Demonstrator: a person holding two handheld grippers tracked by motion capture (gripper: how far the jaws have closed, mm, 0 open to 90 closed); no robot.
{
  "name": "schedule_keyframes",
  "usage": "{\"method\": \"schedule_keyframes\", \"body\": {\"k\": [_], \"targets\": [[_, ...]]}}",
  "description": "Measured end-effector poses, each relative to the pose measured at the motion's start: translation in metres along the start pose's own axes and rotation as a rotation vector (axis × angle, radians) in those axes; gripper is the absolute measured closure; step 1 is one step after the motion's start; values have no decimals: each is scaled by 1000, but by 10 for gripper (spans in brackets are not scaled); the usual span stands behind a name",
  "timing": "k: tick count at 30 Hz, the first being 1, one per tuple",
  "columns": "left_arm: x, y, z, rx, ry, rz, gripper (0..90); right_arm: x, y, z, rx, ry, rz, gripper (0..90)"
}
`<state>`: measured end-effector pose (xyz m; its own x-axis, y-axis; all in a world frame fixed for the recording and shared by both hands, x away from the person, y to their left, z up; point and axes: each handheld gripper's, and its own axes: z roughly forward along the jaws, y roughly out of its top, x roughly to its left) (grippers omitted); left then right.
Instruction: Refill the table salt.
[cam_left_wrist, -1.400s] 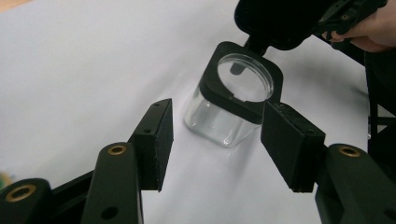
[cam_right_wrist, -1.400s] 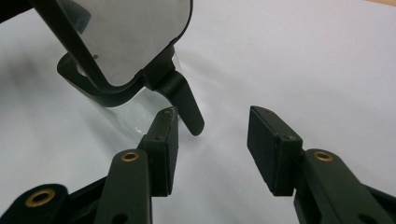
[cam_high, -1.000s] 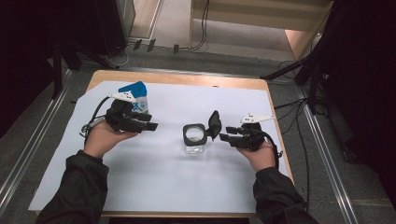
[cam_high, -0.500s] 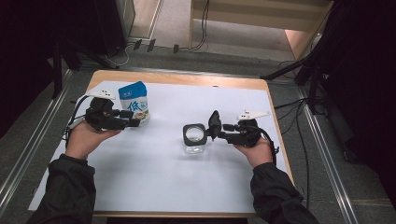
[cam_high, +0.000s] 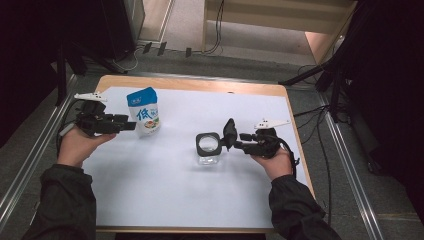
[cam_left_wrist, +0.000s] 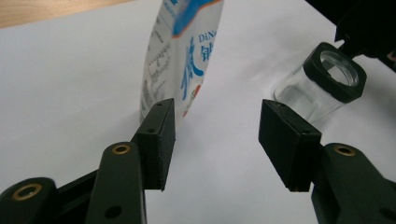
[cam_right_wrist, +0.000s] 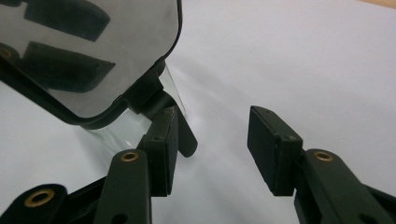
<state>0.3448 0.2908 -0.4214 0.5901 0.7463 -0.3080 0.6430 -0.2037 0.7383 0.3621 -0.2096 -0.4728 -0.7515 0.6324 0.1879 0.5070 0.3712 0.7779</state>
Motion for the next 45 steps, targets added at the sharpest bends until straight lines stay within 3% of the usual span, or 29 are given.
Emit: {"method": "schedule_keyframes", "body": {"k": [5, 13, 16, 20, 26, 28, 32, 36, 39, 45], "targets": [[10, 3, 1, -5, 19, -9, 473, 3, -5, -5, 1, -10, -1, 547], [16, 12, 14, 25, 31, 5, 499, 5, -13, -10, 9, -25, 11, 543], [18, 16, 18, 52, 46, 24, 527, 6, -18, -11, 17, -30, 12, 543], [18, 22, 22, 46, 38, 35, 547, 7, -20, -13, 20, -36, 16, 543], [15, 30, 31, 60, 6, 68, 642, 7, -24, -15, 17, -46, 25, 540], [14, 33, 32, 72, 6, 81, 710, 6, -25, -17, 16, -48, 29, 539], [13, 35, 34, 51, 20, 67, 753, 7, -26, -17, 16, -50, 31, 537], [15, 35, 32, 45, 17, 68, 858, 7, -26, -16, 10, -49, 30, 526], [13, 35, 31, 35, 23, 83, 882, 7, -25, -15, 9, -48, 33, 523], [11, 36, 32, 27, 22, 73, 900, 8, -24, -14, 6, -37, 25, 518]]}}
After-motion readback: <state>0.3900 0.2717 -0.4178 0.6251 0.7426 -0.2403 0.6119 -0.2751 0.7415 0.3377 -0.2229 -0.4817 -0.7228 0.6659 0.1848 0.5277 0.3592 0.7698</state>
